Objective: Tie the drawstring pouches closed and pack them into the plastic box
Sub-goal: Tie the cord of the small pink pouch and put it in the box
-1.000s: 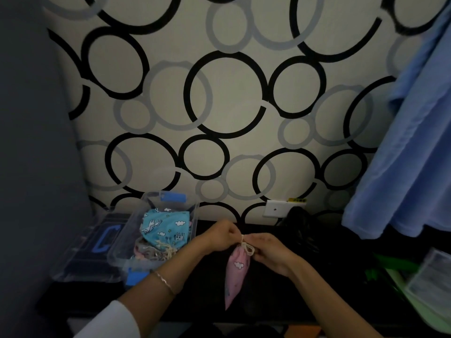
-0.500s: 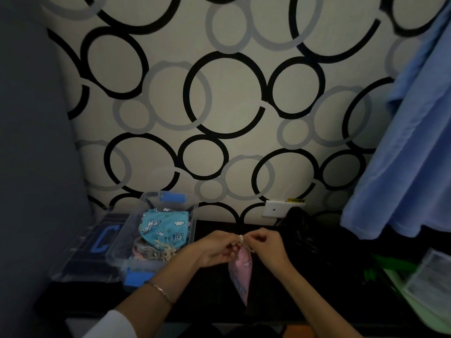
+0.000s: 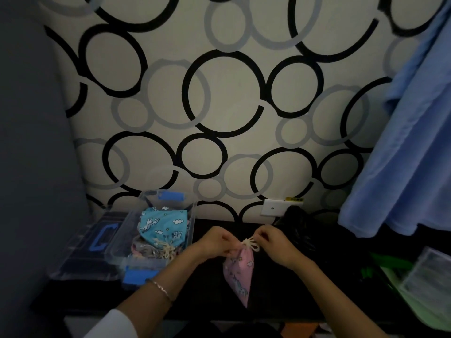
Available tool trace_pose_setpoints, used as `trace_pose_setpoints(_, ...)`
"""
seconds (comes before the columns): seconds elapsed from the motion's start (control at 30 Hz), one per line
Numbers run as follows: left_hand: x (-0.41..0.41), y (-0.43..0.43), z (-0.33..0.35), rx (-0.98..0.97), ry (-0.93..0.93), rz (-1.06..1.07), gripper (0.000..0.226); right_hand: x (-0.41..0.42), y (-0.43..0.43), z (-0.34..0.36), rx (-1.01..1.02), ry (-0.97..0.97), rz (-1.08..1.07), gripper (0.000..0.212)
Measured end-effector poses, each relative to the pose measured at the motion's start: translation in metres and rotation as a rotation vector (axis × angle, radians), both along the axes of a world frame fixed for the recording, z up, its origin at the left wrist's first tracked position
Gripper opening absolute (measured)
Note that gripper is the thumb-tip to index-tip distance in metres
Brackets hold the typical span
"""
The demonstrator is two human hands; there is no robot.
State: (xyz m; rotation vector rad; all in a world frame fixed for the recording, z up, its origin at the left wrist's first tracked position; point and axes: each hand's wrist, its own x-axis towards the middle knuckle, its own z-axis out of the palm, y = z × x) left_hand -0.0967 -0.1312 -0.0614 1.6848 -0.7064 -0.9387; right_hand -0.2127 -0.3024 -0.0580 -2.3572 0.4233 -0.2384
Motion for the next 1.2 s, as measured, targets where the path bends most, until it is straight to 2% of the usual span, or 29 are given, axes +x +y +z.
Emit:
trace_pose_setpoints(0.13,-0.006,0.000,-0.005,0.029,-0.038,-0.017,0.011,-0.002,-0.008,0.003,-0.118,0.084,0.005,0.020)
trace_pose_setpoints(0.2,-0.013,-0.006,-0.007,-0.010,-0.006,-0.041,0.012,0.000,-0.006,0.004,-0.055,0.089,0.064,0.020)
trace_pose_setpoints(0.27,-0.017,-0.009,-0.006,-0.037,0.026,-0.049,0.010,0.000,-0.001,0.006,0.081,0.137,0.229,0.047)
trace_pose_setpoints(0.33,-0.015,-0.007,-0.004,-0.017,0.046,-0.045,0.010,0.001,0.002,0.006,0.063,0.194,0.348,0.055)
trace_pose_setpoints(0.4,-0.013,-0.004,-0.005,0.005,0.045,-0.046,0.011,0.004,0.006,0.005,-0.060,0.196,0.334,0.040)
trace_pose_setpoints(0.47,-0.017,-0.001,-0.003,0.036,-0.058,0.040,0.012,0.007,0.009,0.005,-0.128,0.176,0.250,0.018)
trace_pose_setpoints(0.53,-0.016,0.005,0.000,0.150,-0.204,0.151,0.032,0.010,0.015,0.012,-0.098,0.115,0.163,0.006)
trace_pose_setpoints(0.57,-0.013,0.010,0.003,0.236,-0.131,0.119,0.050,0.011,0.020,0.018,-0.080,0.064,0.133,0.005)
trace_pose_setpoints(0.63,-0.005,0.018,0.009,0.305,0.350,-0.085,0.095,0.017,0.030,0.035,-0.062,-0.051,0.101,0.013)
trace_pose_setpoints(0.7,0.003,0.028,0.016,0.115,0.831,-0.209,0.109,0.026,0.043,0.053,-0.073,-0.149,0.093,0.021)
trace_pose_setpoints(0.77,0.015,0.032,0.026,-0.187,1.064,-0.146,0.101,0.035,0.057,0.066,-0.060,-0.205,0.117,0.015)
trace_pose_setpoints(0.83,0.031,0.032,0.038,-0.404,1.047,-0.024,0.091,0.041,0.073,0.074,-0.014,-0.226,0.196,0.016)
trace_pose_setpoints(0.9,0.051,0.035,0.050,-0.502,0.932,0.103,0.086,0.052,0.092,0.075,0.001,-0.254,0.250,0.016)
trace_pose_setpoints(0.97,0.070,0.042,0.059,-0.552,0.818,0.211,0.075,0.066,0.109,0.070,-0.013,-0.299,0.250,0.027)
trace_pose_setpoints(1.07,0.098,0.061,0.054,-0.570,0.744,0.410,0.054,0.090,0.138,0.054,-0.062,-0.307,0.281,0.025)
trace_pose_setpoints(1.13,0.111,0.077,0.040,-0.511,0.717,0.507,0.048,0.104,0.156,0.038,-0.088,-0.254,0.320,0.027)
trace_pose_setpoints(1.2,0.114,0.091,0.024,-0.373,0.697,0.555,0.041,0.113,0.168,0.022,-0.130,-0.137,0.362,0.038)
